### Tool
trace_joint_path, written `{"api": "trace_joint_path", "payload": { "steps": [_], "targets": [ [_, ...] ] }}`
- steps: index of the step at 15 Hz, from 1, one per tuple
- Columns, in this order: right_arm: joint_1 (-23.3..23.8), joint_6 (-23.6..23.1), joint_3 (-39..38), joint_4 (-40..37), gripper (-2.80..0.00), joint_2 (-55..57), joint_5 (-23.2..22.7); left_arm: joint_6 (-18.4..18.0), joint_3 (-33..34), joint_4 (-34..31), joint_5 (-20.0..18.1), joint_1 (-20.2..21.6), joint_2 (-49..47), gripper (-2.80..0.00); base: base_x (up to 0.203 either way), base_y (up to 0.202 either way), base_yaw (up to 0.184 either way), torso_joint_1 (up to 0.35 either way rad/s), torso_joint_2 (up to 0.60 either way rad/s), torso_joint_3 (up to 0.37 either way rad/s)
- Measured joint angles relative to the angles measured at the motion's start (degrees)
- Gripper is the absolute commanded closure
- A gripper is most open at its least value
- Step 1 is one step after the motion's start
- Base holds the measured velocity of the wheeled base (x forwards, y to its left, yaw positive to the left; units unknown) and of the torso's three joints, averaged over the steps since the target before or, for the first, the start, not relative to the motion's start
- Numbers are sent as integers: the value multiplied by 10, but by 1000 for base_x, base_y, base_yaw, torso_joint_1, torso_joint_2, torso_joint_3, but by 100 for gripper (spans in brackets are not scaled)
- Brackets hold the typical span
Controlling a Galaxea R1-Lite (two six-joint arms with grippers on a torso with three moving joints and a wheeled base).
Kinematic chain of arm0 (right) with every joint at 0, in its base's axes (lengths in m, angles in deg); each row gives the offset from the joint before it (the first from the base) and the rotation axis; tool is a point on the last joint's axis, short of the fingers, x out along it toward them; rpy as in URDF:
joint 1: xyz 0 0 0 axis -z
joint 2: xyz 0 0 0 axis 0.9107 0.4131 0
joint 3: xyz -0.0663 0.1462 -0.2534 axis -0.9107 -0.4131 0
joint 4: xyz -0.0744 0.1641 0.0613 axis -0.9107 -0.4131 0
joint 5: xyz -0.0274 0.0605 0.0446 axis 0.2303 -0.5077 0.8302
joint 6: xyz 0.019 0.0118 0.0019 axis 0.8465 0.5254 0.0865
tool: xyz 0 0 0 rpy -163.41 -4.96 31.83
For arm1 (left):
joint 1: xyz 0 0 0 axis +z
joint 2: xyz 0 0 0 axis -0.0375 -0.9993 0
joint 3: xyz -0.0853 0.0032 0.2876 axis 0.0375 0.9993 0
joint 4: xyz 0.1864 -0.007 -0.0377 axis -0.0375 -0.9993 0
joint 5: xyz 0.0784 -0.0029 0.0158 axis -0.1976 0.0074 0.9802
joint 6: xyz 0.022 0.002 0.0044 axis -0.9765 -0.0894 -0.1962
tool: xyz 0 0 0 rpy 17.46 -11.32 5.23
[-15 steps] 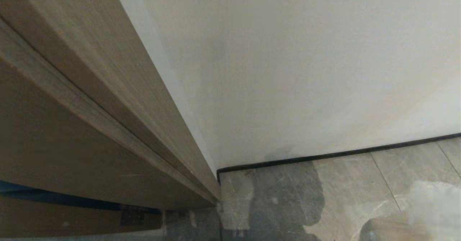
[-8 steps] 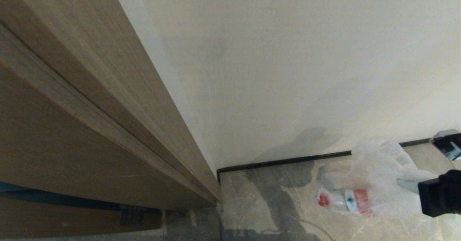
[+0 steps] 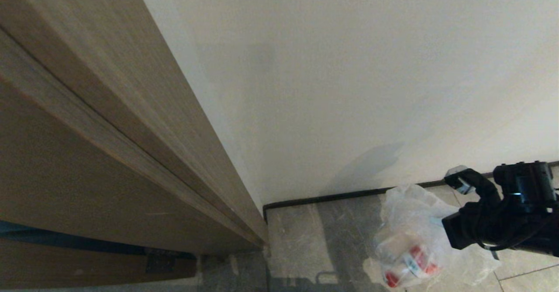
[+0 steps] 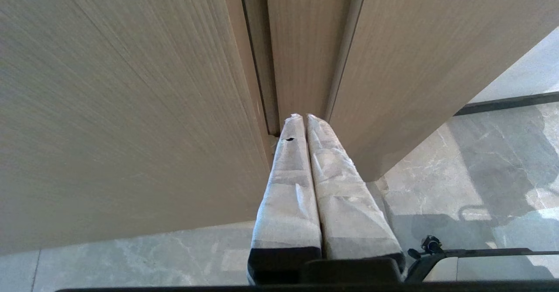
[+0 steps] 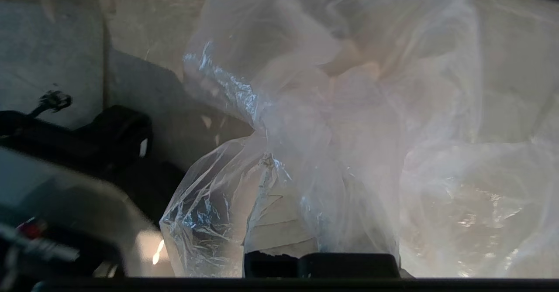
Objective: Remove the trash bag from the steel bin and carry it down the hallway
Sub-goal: Put the trash bag at the door
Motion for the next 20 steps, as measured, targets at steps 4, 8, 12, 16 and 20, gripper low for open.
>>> {"api": "trace_joint_path", "payload": {
  "steps": [4, 8, 12, 16, 20],
  "targets": [
    [-10, -3, 6, 93, -280, 99, -3, 0, 0, 0, 0, 0, 0, 0, 0, 0, 0, 0, 0, 0],
    [-6, -7, 9, 117, -280, 140, -13, 0, 0, 0, 0, 0, 0, 0, 0, 0, 0, 0, 0, 0],
    [-5, -2, 0, 107, -280, 118, -13, 0, 0, 0, 0, 0, 0, 0, 0, 0, 0, 0, 0, 0],
    [19, 3, -27, 44, 0, 9, -13, 0, 0, 0, 0, 0, 0, 0, 0, 0, 0, 0, 0, 0],
    [34, 5, -66, -58, 0, -148, -4, 0, 0, 0, 0, 0, 0, 0, 0, 0, 0, 0, 0, 0]
  ]
}}
